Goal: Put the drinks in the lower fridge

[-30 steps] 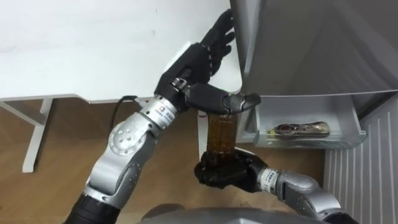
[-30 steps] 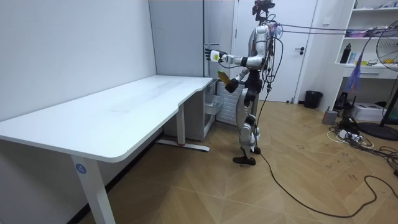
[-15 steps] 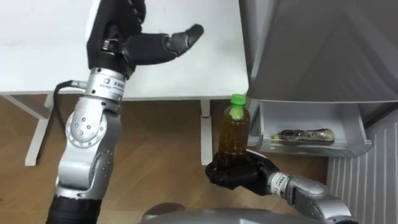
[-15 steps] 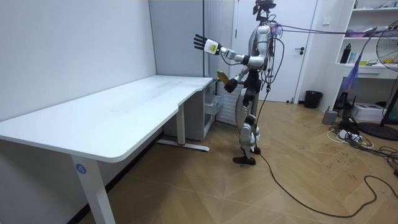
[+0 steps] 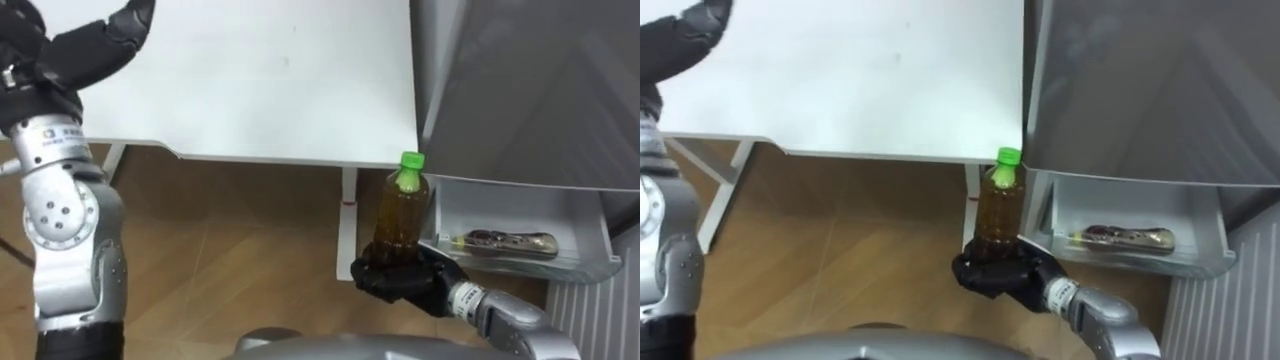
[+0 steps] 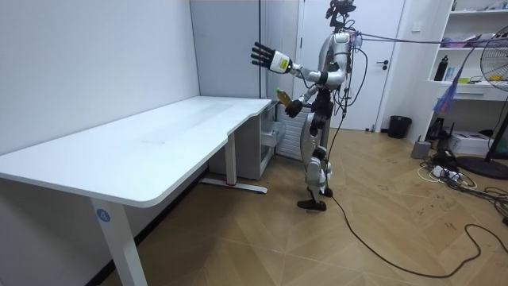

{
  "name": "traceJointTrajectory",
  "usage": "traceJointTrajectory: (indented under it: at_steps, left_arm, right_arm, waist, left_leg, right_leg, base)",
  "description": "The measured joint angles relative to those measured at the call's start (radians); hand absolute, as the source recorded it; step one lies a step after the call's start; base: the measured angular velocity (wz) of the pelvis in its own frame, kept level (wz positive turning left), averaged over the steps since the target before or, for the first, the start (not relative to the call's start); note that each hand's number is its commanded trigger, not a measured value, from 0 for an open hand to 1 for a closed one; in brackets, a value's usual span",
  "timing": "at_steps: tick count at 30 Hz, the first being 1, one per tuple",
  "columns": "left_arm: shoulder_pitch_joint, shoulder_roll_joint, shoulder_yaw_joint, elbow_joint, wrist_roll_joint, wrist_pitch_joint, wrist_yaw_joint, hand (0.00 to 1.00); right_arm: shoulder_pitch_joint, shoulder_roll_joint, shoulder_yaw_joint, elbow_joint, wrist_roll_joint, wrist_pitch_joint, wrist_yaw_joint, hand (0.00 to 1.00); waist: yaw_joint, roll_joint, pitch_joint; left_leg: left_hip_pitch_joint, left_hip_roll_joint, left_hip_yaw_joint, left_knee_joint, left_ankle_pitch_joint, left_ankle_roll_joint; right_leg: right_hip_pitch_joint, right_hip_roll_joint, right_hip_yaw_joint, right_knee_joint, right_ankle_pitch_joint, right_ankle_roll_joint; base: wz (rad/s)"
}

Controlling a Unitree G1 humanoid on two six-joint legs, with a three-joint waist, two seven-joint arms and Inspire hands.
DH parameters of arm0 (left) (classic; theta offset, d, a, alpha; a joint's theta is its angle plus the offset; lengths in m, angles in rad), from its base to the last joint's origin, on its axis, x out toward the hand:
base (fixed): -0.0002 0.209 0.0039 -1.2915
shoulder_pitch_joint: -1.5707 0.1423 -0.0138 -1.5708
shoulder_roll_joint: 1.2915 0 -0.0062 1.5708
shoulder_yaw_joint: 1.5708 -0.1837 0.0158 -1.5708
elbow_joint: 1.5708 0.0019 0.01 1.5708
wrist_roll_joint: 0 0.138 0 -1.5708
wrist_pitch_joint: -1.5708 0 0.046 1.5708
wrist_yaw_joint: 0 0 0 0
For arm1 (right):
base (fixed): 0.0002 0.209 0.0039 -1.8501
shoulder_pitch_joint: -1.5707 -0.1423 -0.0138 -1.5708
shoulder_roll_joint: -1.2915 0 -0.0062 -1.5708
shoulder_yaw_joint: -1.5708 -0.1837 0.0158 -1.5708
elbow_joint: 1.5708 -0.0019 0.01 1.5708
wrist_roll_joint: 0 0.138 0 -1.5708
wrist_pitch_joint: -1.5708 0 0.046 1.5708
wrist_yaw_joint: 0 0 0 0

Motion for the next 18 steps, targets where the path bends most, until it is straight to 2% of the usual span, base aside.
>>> traceJointTrajectory:
  at_steps: [2,4,8,10,13,14,16,18]
  left_arm:
    - [0.017,0.002,0.001,0.079,-0.003,0.0,0.013,0.0]
    - [0.028,0.002,0.002,0.187,-0.016,0.015,0.03,0.0]
    - [0.038,0.001,-0.009,0.355,-0.047,0.03,0.034,0.0]
    - [0.065,-0.001,-0.047,0.433,-0.14,0.034,0.046,0.0]
    - [0.075,-0.001,-0.104,0.553,-0.237,0.045,0.049,0.0]
    - [0.075,-0.001,-0.11,0.577,-0.271,0.05,0.049,0.0]
    - [0.085,-0.002,-0.119,0.653,-0.416,0.071,0.046,0.0]
    - [0.098,-0.002,-0.119,0.692,-0.488,0.079,0.044,0.0]
  right_arm:
    - [0.01,0.001,0.0,0.0,0.0,0.0,-0.016,1.0]
    - [0.025,0.0,0.0,0.0,-0.003,0.002,-0.034,1.0]
    - [0.035,-0.008,0.0,0.007,-0.013,0.013,-0.055,1.0]
    - [0.035,-0.007,0.0,0.003,-0.008,0.014,-0.074,1.0]
    - [0.023,-0.006,0.003,0.003,-0.007,0.022,-0.095,1.0]
    - [0.022,-0.006,0.005,0.0,-0.007,0.025,-0.098,1.0]
    - [0.021,-0.003,0.011,-0.017,-0.006,0.04,-0.115,1.0]
    - [0.019,0.001,0.012,-0.021,-0.006,0.05,-0.131,1.0]
  waist:
    - [0.002,-0.003,-0.001]
    - [0.009,-0.007,-0.0056]
    - [0.027,-0.008,-0.0057]
    - [0.025,-0.006,-0.0056]
    - [0.026,-0.005,-0.0055]
    - [0.026,-0.006,-0.0056]
    - [0.026,-0.01,-0.0051]
    - [0.026,-0.013,-0.0049]
  left_leg:
    - [0.0,-0.002,0.003,0.003,0.0,0.0]
    - [-0.001,-0.003,0.001,0.002,0.0,0.0]
    - [0.001,-0.001,0.004,-0.001,0.0,0.0]
    - [-0.003,-0.001,0.004,-0.002,0.0,0.0]
    - [-0.005,0.0,0.002,-0.008,0.0,-0.001]
    - [-0.005,0.0,0.0,-0.01,0.0,-0.001]
    - [-0.001,0.0,-0.001,-0.015,0.0,-0.001]
    - [0.0,0.0,0.0,-0.014,0.0,-0.001]
  right_leg:
    - [0.002,-0.001,-0.005,-0.008,0.0,0.0]
    - [0.004,-0.002,-0.008,-0.013,0.0,0.0]
    - [0.002,-0.002,-0.004,-0.012,0.0,0.0]
    - [0.004,-0.002,-0.008,-0.01,0.0,0.0]
    - [0.002,-0.002,-0.01,-0.008,0.0,0.0]
    - [0.003,-0.001,-0.013,-0.008,0.0,0.0]
    - [0.001,-0.001,-0.016,-0.01,0.0,0.0]
    - [0.003,-0.002,-0.017,-0.01,0.0,0.0]
  base:
    - [0.03]
    - [0.02]
    - [-0.03]
    - [0.0]
    - [0.0]
    - [0.0]
    - [0.0]
    - [0.0]
